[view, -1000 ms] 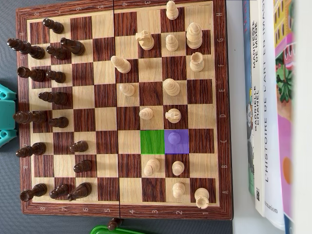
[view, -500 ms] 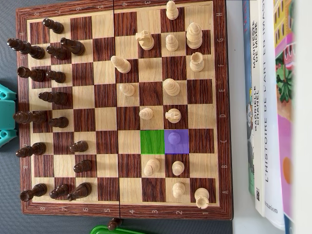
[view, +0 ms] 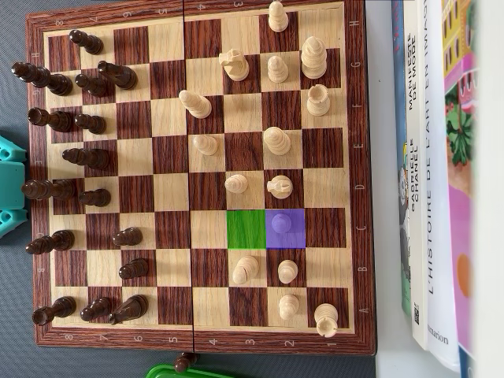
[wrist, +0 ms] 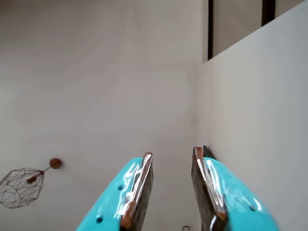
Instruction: Play chess
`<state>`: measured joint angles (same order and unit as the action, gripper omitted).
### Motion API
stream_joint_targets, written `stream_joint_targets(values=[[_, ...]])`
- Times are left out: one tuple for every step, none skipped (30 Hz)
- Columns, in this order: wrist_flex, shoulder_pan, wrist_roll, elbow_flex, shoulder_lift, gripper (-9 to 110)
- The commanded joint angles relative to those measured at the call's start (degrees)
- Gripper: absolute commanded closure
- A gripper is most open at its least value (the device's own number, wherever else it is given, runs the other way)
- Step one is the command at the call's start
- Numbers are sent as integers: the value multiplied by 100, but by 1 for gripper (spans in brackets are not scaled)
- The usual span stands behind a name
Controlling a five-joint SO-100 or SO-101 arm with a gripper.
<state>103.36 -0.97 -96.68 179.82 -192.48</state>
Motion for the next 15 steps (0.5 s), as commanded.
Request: stream_joint_targets(values=[[0,9,18,123,70,89],[0,18,18,123,70,89],[0,18,18,123,70,89],[0,18,18,123,70,89],[0,-9,18,123,70,89],[0,-18,18,123,70,89],[0,-26,18,123,70,88],[-9,-26,26,123,70,88],[-26,-26,26,123,70,88],[-35,-26,26,123,70,88],[-35,-26,26,123,70,88],[-35,-26,26,123,70,88],[-35,-26,26,123,70,88],[-35,-26,26,123,70,88],[-35,-26,26,123,70,89]])
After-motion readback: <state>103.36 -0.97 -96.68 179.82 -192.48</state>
